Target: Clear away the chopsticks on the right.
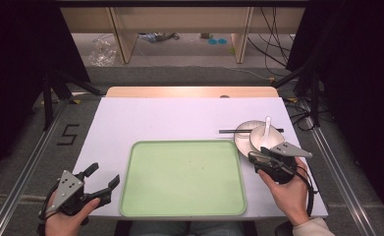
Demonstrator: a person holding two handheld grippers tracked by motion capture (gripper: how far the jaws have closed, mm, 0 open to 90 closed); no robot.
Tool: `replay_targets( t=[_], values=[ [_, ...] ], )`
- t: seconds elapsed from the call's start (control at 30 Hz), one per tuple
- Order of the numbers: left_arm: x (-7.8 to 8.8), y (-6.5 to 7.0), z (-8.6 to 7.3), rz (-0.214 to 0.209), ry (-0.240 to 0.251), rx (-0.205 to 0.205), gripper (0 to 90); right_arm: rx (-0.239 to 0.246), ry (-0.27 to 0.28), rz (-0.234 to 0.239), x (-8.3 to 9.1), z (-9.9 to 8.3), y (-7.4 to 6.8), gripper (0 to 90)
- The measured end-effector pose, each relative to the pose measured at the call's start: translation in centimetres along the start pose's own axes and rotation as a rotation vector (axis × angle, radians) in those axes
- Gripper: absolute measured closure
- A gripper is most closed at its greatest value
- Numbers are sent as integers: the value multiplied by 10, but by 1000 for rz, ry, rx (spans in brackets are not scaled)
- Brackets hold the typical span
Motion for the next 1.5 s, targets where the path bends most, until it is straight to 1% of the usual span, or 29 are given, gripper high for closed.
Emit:
replay_targets(
  t=[0.1, 0.13, 0.2, 0.23, 0.27, 0.3, 0.33, 0.37, 0.4, 0.47, 0.53, 0.57, 0.6, 0.7, 0.8, 0.83, 0.87, 0.9, 0.93, 0.97, 1.0, 1.03, 1.1, 1.13, 1.2, 1.33, 1.4, 1.47, 1.5],
  values=[
    [0, 1, 1, -4, 8, -5, 192, -3, 13, -2, -4, 5, -1, 452],
    [0, 1, 1, -4, 8, -5, 192, -3, 10, -21, -5, 6, 1, 453],
    [1, 1, 0, -2, 2, -7, 192, -3, 5, -23, -6, 8, 1, 452],
    [1, 1, 1, -3, 3, -8, 192, 2, 22, -32, -8, 10, 3, 452],
    [1, 1, 0, -3, 2, -8, 192, -10, 19, -28, -10, 12, 2, 458],
    [1, 0, 0, -2, 2, -6, 192, -10, 17, -19, -13, 13, 1, 498],
    [1, 0, 0, -2, 1, -5, 192, 18, 5, -29, -18, 15, 2, 579],
    [1, 0, 0, -2, 1, -5, 192, 18, 5, -29, -18, 15, 2, 579],
    [0, 0, 0, -4, 0, -7, 192, 36, 8, -33, -21, 18, 2, 635],
    [0, 1, 0, -5, 1, -6, 192, 42, -29, -63, -29, 24, 2, 751],
    [0, 1, 1, -6, 1, -8, 192, 39, -33, -82, -36, 30, 3, 801],
    [0, 1, 0, -6, 0, -5, 193, 53, -32, -102, -39, 33, 4, 835],
    [0, 1, 0, -4, -1, -4, 193, 53, -32, -102, -39, 33, 4, 835],
    [1, 1, 0, -5, 1, -6, 193, 67, -76, -117, -48, 39, 7, 900],
    [1, 1, 0, -6, 0, -5, 193, 43, -146, -125, -64, 45, 10, 900],
    [1, 1, 0, -6, 1, -5, 193, 43, -146, -125, -64, 45, 10, 900],
    [1, 1, 0, -7, 0, -5, 193, 47, -178, -123, -74, 48, 12, 900],
    [1, 1, 0, -7, 0, -4, 193, 3, -199, -137, -78, 49, 10, 900],
    [1, 1, 0, -7, 0, -4, 193, 3, -199, -137, -78, 49, 10, 900],
    [0, 1, 0, -8, 2, -3, 193, 12, -247, -142, -81, 47, 10, 900],
    [0, 1, 1, -10, 4, -3, 192, -2, -274, -154, -91, 47, 11, 900],
    [0, 1, 1, -13, 8, -4, 192, 13, -303, -167, -96, 46, 11, 900],
    [0, 1, 1, -10, 2, -5, 193, 2, -307, -166, -100, 47, 11, 900],
    [0, 1, 1, -10, 2, -5, 193, 12, -340, -179, -109, 47, 10, 900],
    [1, 1, 1, -11, 3, -5, 193, 13, -351, -176, -113, 47, 9, 900],
    [1, 1, 1, -11, 1, -4, 193, 44, -396, -181, -133, 45, 8, 900],
    [1, 1, 1, -11, 1, -5, 193, 49, -395, -183, -137, 45, 9, 900],
    [1, 1, 1, -12, 2, -3, 194, 55, -418, -185, -141, 44, 11, 900],
    [1, 1, 1, -12, 2, -4, 194, 30, -435, -187, -145, 42, 11, 900]
  ],
)
Point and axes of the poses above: each handheld gripper's, and its own axes: x roughly backward along the jaws, z roughly out of its top, y roughly to its right, the point moved 10 cm from there along -x, roughly forward along the jaws, and after that the axes turned 11 degrees about -z, right-handed, at the moved point
